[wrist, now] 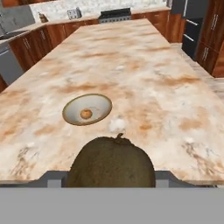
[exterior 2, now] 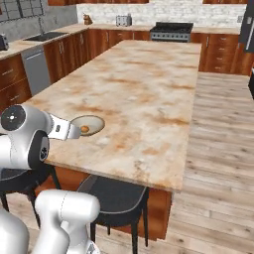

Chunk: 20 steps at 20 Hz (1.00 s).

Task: Retrieve the tangerine and kiwi from the fridge and place them into the bowl on the dining table.

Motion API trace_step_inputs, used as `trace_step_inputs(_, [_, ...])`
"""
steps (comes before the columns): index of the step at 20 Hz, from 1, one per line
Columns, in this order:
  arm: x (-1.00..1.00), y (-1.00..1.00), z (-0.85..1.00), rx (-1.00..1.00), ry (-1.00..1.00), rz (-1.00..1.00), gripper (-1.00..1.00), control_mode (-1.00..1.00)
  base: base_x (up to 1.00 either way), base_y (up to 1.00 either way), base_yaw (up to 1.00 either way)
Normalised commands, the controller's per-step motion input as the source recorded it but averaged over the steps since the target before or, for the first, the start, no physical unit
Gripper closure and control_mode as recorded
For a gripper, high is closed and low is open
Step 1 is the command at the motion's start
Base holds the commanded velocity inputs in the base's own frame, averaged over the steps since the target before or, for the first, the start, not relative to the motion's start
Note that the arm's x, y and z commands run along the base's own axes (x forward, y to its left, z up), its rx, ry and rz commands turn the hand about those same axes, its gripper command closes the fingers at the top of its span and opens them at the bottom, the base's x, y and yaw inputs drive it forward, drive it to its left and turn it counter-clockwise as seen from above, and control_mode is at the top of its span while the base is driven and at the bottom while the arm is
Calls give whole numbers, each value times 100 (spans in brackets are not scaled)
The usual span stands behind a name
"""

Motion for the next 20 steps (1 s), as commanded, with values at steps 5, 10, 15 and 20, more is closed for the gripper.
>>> trace_step_inputs(5, [0, 0, 0, 0, 0, 0, 100, 100, 8, 100, -34])
trace_step_inputs(10, [0, 0, 0, 0, 0, 0, 100, 100, 28, 67, -21])
trace_step_inputs(15, [0, 0, 0, 0, 0, 0, 100, 100, 63, 0, -3])
trace_step_inputs(20, [42, -8, -2, 3, 3, 0, 100, -100, 27, 0, 0])
